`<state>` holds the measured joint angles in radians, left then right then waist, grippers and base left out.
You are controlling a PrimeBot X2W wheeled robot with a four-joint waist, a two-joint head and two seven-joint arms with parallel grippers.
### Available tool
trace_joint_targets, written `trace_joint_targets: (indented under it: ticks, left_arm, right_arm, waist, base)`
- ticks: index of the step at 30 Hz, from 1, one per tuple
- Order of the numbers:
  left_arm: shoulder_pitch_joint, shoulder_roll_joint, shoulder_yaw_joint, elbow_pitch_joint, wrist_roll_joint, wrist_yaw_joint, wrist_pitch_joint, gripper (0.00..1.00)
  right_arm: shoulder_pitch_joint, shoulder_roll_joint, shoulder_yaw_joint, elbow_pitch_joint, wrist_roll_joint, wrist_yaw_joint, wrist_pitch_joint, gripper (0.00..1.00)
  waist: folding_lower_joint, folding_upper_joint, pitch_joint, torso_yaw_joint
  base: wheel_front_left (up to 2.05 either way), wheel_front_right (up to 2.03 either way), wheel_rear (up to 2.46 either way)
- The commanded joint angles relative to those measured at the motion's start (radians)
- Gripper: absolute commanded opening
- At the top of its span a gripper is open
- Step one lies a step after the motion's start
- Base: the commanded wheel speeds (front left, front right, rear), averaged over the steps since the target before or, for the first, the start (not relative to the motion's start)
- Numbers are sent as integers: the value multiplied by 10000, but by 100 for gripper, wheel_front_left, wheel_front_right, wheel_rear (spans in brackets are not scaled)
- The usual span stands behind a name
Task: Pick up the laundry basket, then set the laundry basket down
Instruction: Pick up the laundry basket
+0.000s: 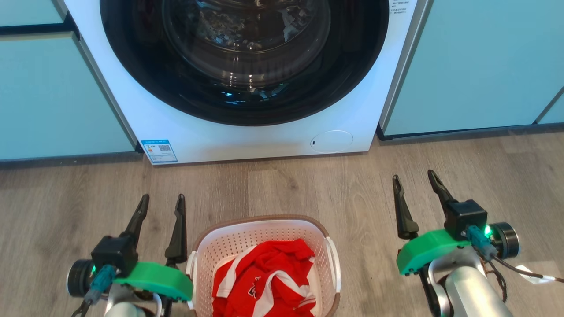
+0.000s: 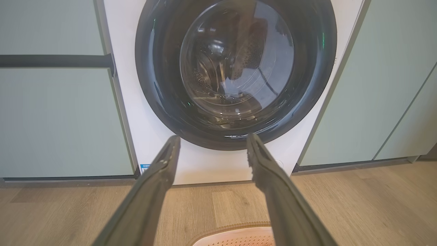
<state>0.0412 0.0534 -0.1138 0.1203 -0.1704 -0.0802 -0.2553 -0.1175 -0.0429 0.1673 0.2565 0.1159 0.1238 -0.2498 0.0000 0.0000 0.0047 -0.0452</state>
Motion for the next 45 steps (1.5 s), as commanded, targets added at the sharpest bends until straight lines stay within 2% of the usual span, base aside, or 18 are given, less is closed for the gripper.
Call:
trace_joint_targets:
  ticks: [1,23,32,36,45]
  left_arm:
    - [-394,-29,344,-241,-64,-20,-65,100]
    - [-430,-31,270,-51,-167,109,-65,100]
    - [-396,-31,154,254,-216,32,-65,100]
    - [-435,-31,106,728,-123,84,-65,100]
    - [-1188,-31,33,1723,-66,14,-65,100]
  right_arm:
    - [-477,-74,255,-272,91,69,-120,100]
    - [-543,-74,249,-183,7,69,-120,100]
    - [-537,-74,140,-111,-73,69,-120,100]
    - [-588,-74,163,76,-280,69,-120,100]
    - [-1167,-74,190,677,-409,69,-120,100]
  waist:
    - [0,0,-7,3]
    - [0,0,-75,53]
    - [0,0,48,92]
    - [0,0,350,89]
    - [0,0,1830,201]
  base:
    - [0,0,0]
    - [0,0,0]
    - [0,0,0]
    - [0,0,0]
    - [0,0,0]
